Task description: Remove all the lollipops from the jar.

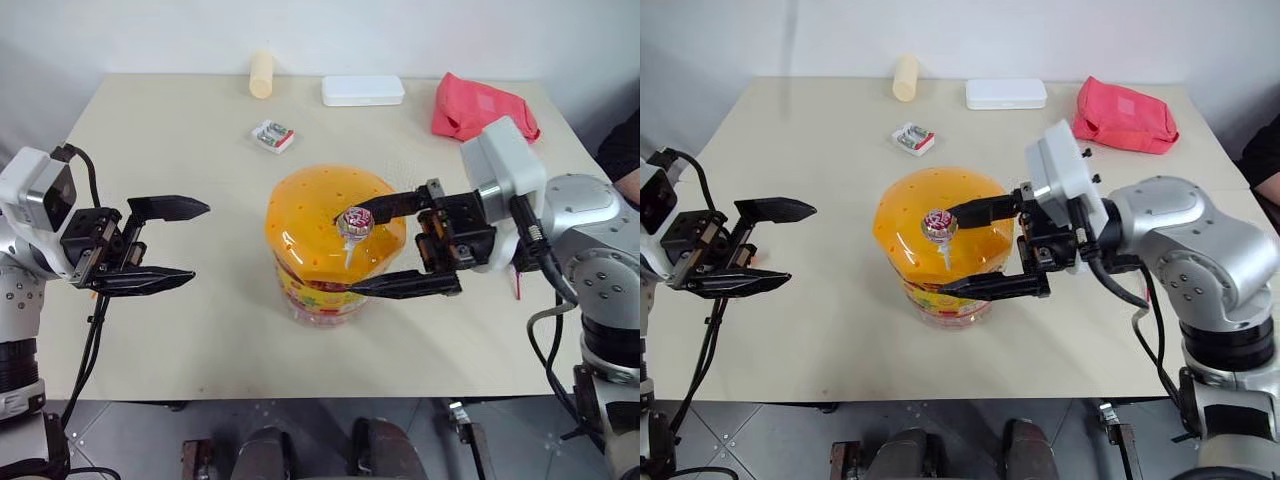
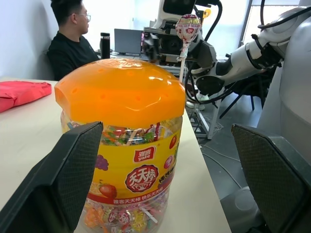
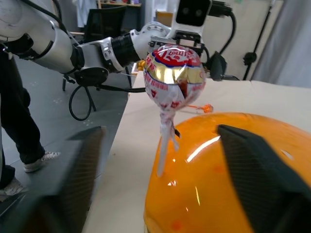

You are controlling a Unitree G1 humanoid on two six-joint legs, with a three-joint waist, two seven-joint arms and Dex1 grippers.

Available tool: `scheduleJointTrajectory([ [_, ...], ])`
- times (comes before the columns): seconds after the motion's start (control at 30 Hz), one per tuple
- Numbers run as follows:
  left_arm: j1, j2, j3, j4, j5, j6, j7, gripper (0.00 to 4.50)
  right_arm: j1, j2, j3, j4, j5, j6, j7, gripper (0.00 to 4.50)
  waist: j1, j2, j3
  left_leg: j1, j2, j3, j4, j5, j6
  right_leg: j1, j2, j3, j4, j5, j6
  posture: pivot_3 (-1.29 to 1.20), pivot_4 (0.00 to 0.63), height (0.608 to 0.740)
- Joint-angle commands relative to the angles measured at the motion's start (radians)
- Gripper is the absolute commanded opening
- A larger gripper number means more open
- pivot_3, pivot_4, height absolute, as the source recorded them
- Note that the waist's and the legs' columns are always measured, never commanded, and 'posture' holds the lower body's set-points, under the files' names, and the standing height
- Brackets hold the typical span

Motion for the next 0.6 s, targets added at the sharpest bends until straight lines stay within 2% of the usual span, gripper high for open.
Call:
scheduleJointTrajectory([
  [0.03, 0.01, 0.006, 0.039, -0.041, -0.029, -0.005, -0.006, 4.5, -0.004, 0.016, 0.001, -0.004, -0.008, -0.02, 0.004, 2.18, 0.0, 0.0, 0.0, 0.0, 0.0, 0.0, 0.0, 0.0, 0.0, 0.0, 0.0, 0.0, 0.0, 0.0, 0.0, 0.0, 0.15, 0.74],
  [0.23, 0.02, 0.007, 0.05, -0.05, -0.033, -0.003, -0.004, 4.5, -0.004, 0.066, -0.024, 0.017, -0.002, -0.046, -0.017, 0.12, -0.001, 0.0, 0.0, 0.0, 0.0, 0.0, 0.0, 0.0, 0.0, 0.0, 0.0, 0.0, 0.0, 0.0, 0.0, 0.0, 0.15, 0.74],
  [0.47, 0.016, 0.007, 0.051, -0.046, -0.033, 0.001, -0.013, 4.5, -0.079, 0.13, -0.118, 0.106, 0.048, -0.064, -0.079, 0.05, -0.001, 0.0, 0.0, 0.0, 0.0, 0.0, 0.0, 0.0, 0.0, 0.0, 0.0, 0.0, 0.0, 0.0, 0.0, 0.0, 0.15, 0.74],
  [0.6, 0.017, 0.016, 0.054, -0.04, -0.032, 0.005, -0.019, 4.5, -0.152, 0.115, -0.172, 0.163, 0.051, -0.049, -0.128, 0.05, 0.0, 0.0, 0.0, 0.0, 0.0, 0.0, 0.0, 0.0, 0.0, 0.0, 0.0, -0.001, 0.001, 0.0, 0.0, 0.0, 0.15, 0.74],
])
